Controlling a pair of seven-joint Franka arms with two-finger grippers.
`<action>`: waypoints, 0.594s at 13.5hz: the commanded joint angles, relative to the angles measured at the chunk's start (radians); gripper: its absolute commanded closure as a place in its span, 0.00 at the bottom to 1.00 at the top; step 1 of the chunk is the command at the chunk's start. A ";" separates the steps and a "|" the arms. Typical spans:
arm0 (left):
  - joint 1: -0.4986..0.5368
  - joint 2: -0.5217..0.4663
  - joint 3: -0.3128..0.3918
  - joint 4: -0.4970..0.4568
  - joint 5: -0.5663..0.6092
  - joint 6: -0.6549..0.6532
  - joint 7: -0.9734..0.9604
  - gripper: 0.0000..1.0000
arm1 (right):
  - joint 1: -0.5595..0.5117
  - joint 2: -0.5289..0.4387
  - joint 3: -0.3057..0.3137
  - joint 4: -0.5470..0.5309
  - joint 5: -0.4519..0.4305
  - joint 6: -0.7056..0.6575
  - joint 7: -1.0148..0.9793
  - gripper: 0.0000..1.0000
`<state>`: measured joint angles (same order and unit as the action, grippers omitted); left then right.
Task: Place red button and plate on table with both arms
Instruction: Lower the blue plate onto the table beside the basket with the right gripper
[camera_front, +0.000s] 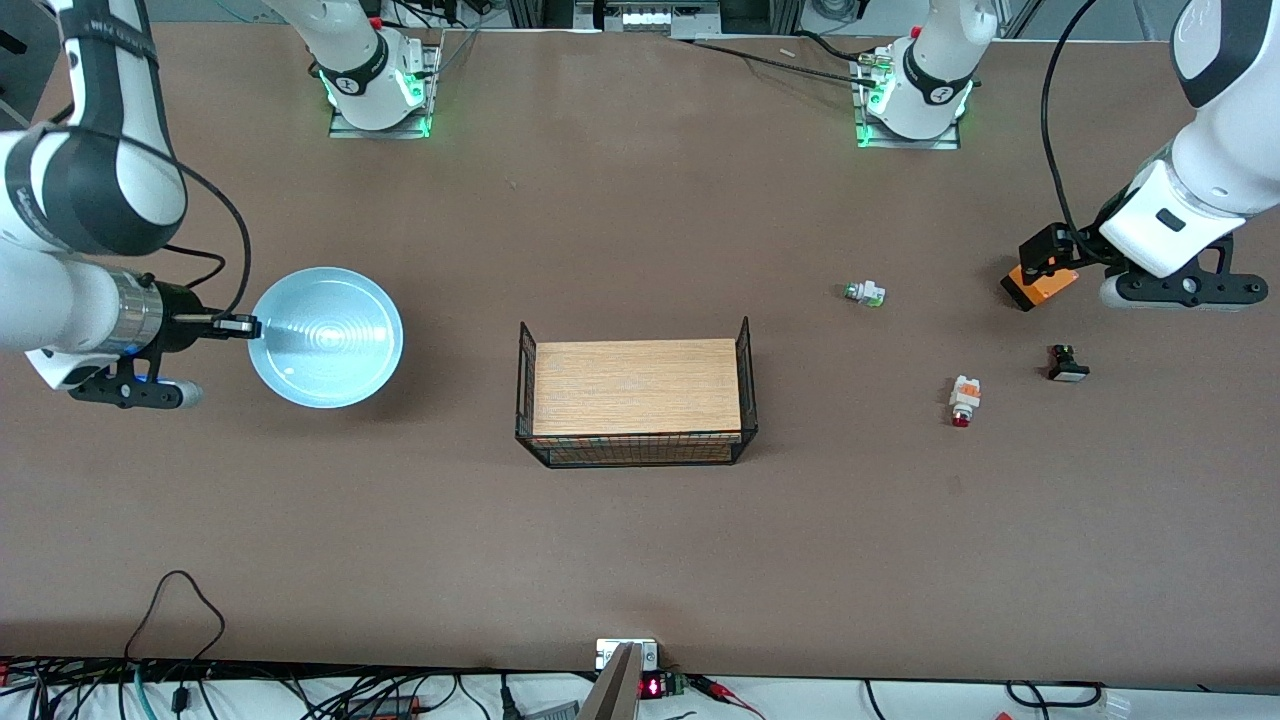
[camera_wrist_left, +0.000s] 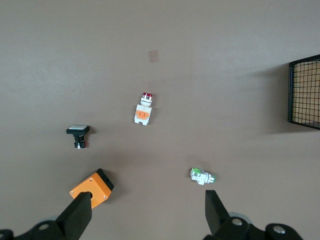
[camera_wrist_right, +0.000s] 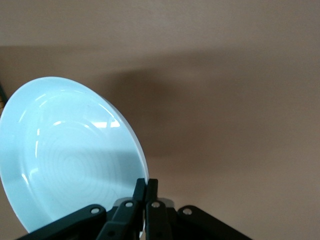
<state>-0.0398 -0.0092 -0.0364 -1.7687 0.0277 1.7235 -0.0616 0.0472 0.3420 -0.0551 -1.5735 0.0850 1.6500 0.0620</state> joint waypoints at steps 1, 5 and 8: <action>-0.005 -0.011 0.000 0.009 0.021 -0.019 0.005 0.00 | -0.067 -0.041 0.018 -0.149 -0.008 0.118 -0.111 1.00; -0.006 -0.011 -0.005 0.011 0.021 -0.019 0.005 0.00 | -0.098 -0.035 0.018 -0.322 -0.005 0.357 -0.206 1.00; -0.006 -0.012 -0.005 0.011 0.021 -0.019 0.003 0.00 | -0.112 -0.029 0.018 -0.460 -0.005 0.564 -0.284 1.00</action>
<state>-0.0398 -0.0095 -0.0415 -1.7681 0.0278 1.7234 -0.0615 -0.0369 0.3449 -0.0545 -1.9289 0.0845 2.1077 -0.1611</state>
